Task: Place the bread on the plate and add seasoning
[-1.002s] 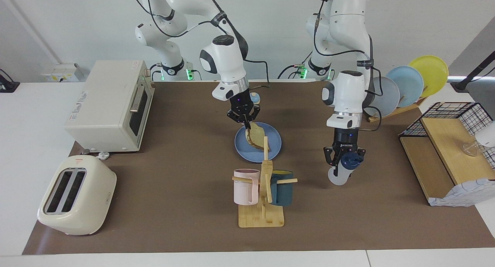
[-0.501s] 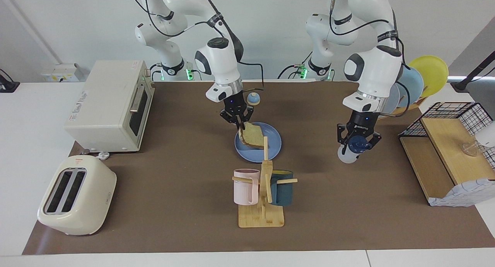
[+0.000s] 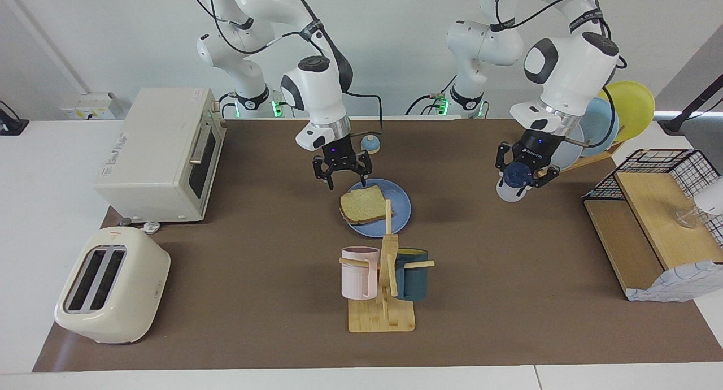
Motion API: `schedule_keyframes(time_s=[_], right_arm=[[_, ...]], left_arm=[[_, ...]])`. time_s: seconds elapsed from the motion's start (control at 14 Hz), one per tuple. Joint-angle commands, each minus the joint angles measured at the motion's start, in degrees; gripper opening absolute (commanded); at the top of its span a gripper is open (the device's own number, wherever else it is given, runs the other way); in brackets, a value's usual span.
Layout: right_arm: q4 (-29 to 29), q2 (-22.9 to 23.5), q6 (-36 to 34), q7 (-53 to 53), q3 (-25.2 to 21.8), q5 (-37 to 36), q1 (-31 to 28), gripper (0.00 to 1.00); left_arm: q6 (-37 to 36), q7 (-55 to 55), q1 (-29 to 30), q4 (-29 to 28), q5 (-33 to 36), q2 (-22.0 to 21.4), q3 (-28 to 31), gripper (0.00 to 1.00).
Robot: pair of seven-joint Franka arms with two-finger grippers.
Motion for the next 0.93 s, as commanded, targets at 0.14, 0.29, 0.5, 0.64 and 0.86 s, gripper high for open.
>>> schedule_keyframes(time_s=[0.14, 0.29, 0.5, 0.64, 0.86], right_arm=[[6.0, -0.7, -2.2, -1.0, 0.4, 0.6, -0.4, 1.00], [12.8, -0.4, -11.4, -1.1, 0.4, 0.8, -0.4, 1.00], [19.7, -0.8, -20.2, -1.1, 0.6, 11.5, -0.1, 1.00], [24.9, -1.3, -26.3, -1.0, 0.4, 17.9, -0.6, 1.00], [32.2, -1.8, -35.1, -0.4, 0.3, 20.1, -0.5, 1.00]], left_arm=[[-11.2, 12.4, 0.0, 0.6, 1.7, -4.3, -1.6, 0.00], [-14.5, 13.9, 0.0, 0.6, 1.9, -5.1, -3.4, 0.00], [-17.5, 14.0, -0.5, 0.2, 4.5, -5.9, -8.3, 0.00], [-19.6, 14.0, -0.5, 0.2, 4.5, -6.0, -10.6, 0.00], [-19.8, 18.4, -0.7, 0.1, 4.6, -6.3, -11.9, 0.00]])
